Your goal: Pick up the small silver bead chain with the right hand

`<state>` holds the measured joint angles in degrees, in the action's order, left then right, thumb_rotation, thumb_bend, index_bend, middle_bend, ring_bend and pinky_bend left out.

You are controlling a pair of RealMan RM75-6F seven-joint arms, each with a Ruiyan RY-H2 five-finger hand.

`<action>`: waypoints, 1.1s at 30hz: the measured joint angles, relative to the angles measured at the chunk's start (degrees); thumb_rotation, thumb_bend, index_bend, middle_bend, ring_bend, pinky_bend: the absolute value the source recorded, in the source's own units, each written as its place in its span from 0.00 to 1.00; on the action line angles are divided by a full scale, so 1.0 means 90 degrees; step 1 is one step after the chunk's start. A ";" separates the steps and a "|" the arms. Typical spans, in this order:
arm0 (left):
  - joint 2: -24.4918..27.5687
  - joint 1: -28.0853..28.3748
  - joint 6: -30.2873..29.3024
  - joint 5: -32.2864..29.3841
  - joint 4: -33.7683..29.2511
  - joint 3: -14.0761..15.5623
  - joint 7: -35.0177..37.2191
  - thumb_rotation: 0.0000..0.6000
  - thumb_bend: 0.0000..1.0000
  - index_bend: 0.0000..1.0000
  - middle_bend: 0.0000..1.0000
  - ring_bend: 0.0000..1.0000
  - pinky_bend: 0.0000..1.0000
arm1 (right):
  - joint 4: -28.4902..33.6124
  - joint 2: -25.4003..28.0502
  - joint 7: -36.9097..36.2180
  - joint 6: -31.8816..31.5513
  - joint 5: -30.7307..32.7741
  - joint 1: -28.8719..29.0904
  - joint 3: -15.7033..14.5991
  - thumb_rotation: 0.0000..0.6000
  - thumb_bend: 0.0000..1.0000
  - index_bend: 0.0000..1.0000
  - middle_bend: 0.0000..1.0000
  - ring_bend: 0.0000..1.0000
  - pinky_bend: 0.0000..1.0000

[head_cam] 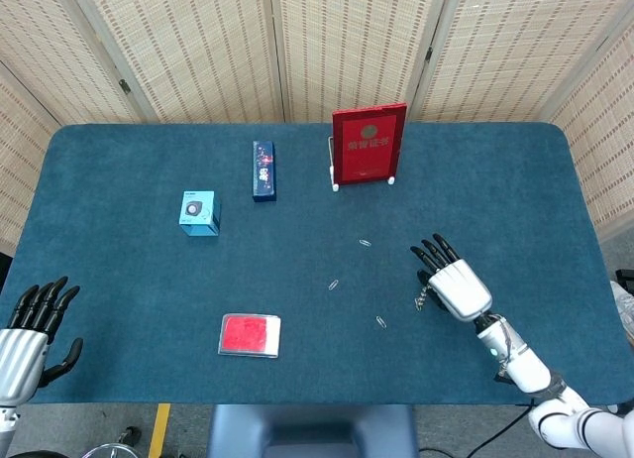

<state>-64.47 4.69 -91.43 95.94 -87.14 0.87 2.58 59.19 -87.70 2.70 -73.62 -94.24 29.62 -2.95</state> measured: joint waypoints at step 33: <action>-0.0121 0.0109 0.0244 -0.0005 -0.0068 0.0012 -0.0390 1.00 0.50 0.00 0.00 0.00 0.00 | -0.0916 0.0293 -0.1700 -0.1371 0.0438 -0.1259 0.0320 1.00 0.48 0.80 0.17 0.09 0.00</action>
<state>-65.55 5.68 -89.24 95.90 -87.75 0.98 -0.93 50.94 -85.07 -12.60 -85.96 -90.30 18.29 -0.07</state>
